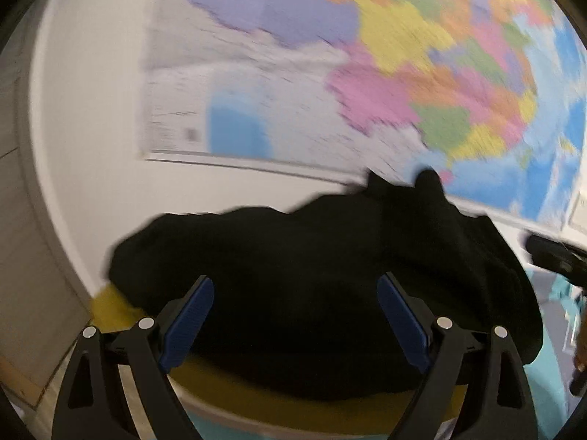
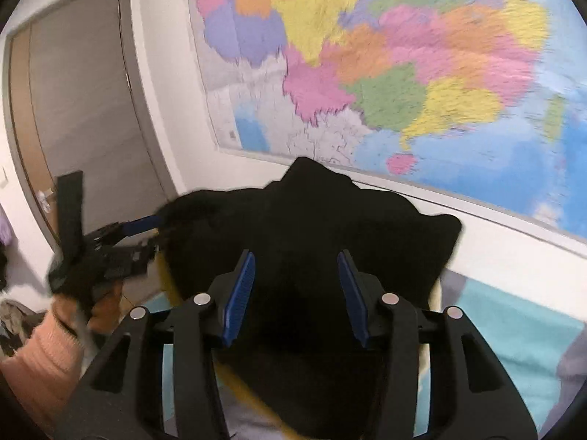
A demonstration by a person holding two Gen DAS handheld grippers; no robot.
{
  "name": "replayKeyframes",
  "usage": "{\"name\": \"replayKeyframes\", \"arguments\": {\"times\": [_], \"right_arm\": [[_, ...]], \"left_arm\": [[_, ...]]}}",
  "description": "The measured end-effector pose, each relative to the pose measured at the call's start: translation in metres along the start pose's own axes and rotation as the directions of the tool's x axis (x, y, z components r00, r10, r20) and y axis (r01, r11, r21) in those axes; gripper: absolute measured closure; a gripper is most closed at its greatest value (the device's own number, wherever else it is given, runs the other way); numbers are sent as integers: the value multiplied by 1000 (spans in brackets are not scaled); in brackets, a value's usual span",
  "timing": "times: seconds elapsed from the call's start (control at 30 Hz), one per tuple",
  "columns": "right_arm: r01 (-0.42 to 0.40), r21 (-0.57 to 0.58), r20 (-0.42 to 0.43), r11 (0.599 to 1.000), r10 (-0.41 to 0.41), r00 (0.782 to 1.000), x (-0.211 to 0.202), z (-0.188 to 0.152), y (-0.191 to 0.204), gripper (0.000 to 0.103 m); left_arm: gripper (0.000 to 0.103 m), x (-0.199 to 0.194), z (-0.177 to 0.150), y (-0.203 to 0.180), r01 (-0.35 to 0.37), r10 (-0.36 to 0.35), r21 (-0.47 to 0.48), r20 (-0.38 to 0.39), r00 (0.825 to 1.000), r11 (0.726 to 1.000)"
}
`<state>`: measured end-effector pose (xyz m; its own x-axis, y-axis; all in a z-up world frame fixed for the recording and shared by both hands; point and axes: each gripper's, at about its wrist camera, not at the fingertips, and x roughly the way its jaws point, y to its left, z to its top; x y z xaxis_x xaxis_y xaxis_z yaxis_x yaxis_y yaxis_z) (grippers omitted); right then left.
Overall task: Fold large clothes
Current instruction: 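Lower the black jacket onto the mustard garment stack and open both grippers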
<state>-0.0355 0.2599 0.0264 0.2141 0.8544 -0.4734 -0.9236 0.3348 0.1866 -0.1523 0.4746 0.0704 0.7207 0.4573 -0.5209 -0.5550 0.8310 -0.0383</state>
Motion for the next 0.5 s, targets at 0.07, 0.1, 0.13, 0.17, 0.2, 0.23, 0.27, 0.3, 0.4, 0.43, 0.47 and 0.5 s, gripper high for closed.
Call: {"name": "replayKeyframes", "arguments": {"times": [0.07, 0.1, 0.13, 0.17, 0.2, 0.23, 0.27, 0.3, 0.4, 0.43, 0.47, 0.5], "right_arm": [[30, 30, -70, 999, -28, 997, 34, -2, -12, 59], [42, 42, -104, 998, -38, 994, 44, -5, -18, 59], [75, 72, -139, 995, -64, 988, 57, -12, -31, 59], [80, 117, -157, 990, -61, 986, 63, -18, -43, 58], [75, 151, -171, 986, -49, 984, 65, -21, -50, 58], [79, 185, -184, 979, -45, 982, 63, -24, -58, 54], [85, 194, -177, 977, -51, 983, 58, -25, -59, 54], [78, 194, -157, 978, -48, 986, 50, -23, -59, 54], [71, 138, -62, 988, -63, 996, 21, -10, -47, 53], [44, 105, -23, 994, -41, 999, 15, -2, -40, 55], [10, 63, 2, 998, -10, 1000, 11, 6, -30, 58], [-20, 35, 18, 999, 19, 1000, 10, 11, -22, 59]], "left_arm": [[15, 17, -4, -15, 17, -16, 12, -32, 999, 1000], [15, 25, -8, -18, 24, -23, 16, -48, 999, 1000], [15, 34, -11, -19, 9, -8, 15, -68, 998, 1000], [15, 43, -15, -20, -6, 7, 7, -91, 996, 1000], [14, 51, -19, -18, -6, 6, 0, -109, 994, 1000], [14, 55, -22, -16, -12, 11, -6, -114, 993, 1000], [14, 54, -24, -15, -13, 12, -6, -106, 994, 1000], [14, 51, -25, -14, -12, 12, 2, -93, 996, 1000], [14, 45, -24, -11, -10, 9, -1, -76, 997, 1000], [14, 44, -23, -10, -11, 11, 1, -73, 997, 1000], [14, 44, -23, -11, -17, 17, 2, -68, 998, 1000], [14, 43, -22, -11, -13, 13, 0, -65, 998, 1000]]}}
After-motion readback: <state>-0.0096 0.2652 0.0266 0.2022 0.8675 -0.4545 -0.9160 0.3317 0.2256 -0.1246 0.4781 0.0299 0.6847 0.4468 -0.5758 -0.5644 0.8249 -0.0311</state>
